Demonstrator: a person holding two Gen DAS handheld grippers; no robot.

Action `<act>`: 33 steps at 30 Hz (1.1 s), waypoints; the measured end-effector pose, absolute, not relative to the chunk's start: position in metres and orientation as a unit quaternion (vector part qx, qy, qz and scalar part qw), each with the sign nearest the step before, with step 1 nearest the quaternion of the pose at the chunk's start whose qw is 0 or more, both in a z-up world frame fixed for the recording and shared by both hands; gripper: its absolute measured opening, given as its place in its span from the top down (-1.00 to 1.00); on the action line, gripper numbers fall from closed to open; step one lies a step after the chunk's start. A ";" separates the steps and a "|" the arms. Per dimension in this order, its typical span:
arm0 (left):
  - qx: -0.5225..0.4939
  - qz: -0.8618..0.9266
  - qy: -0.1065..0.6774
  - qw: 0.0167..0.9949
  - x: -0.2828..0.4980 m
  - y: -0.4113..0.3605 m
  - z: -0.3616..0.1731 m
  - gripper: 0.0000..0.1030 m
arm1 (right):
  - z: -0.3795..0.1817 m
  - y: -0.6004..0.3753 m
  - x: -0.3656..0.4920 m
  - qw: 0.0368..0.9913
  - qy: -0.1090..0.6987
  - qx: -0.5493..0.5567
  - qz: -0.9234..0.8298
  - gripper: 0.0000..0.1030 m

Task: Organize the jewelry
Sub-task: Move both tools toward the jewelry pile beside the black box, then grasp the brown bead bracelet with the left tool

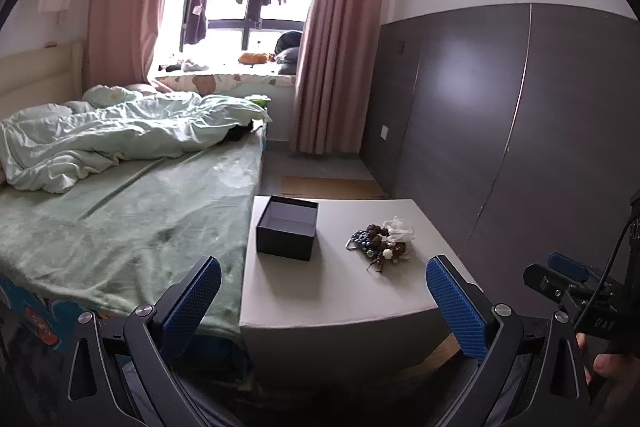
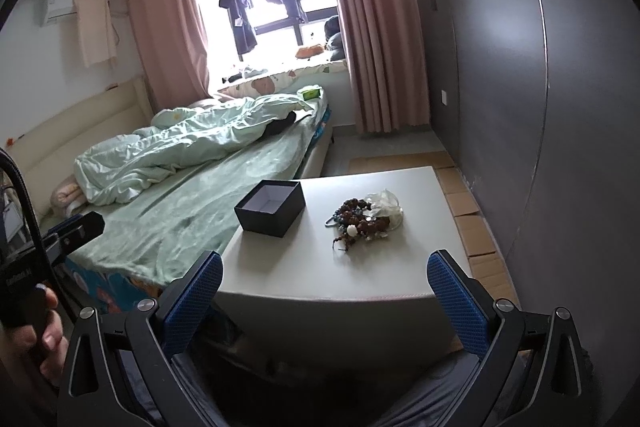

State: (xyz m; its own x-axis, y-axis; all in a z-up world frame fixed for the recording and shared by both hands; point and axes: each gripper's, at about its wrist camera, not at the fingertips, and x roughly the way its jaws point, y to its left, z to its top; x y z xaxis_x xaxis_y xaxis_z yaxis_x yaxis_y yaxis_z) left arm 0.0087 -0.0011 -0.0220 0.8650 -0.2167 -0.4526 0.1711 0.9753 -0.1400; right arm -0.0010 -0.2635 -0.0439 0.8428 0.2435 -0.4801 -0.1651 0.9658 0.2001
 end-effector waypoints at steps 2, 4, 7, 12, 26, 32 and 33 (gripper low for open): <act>-0.050 -0.111 0.245 0.962 0.016 -0.008 -0.024 -0.99 | -0.045 -0.268 0.003 0.956 0.261 0.078 0.106 -0.99; -0.047 -0.117 0.251 0.960 0.023 -0.014 -0.026 -0.99 | -0.048 -0.273 0.007 0.955 0.266 0.081 0.105 -0.99; -0.042 -0.126 0.264 0.955 0.038 -0.027 -0.031 -0.99 | -0.054 -0.283 0.016 0.953 0.275 0.081 0.098 -0.99; -0.048 -0.147 0.284 0.946 0.065 -0.043 -0.040 -0.97 | -0.069 -0.305 0.033 0.949 0.289 0.093 0.088 -0.99; -0.051 -0.195 0.356 0.912 0.162 -0.096 -0.080 -0.58 | -0.109 -0.351 0.098 0.927 0.343 0.130 0.071 -0.94; -0.053 -0.203 0.388 0.898 0.204 -0.109 -0.098 -0.45 | -0.131 -0.364 0.132 0.911 0.374 0.157 0.078 -0.68; -0.053 -0.204 0.394 0.894 0.210 -0.111 -0.103 -0.41 | -0.134 -0.365 0.138 0.908 0.377 0.163 0.080 -0.66</act>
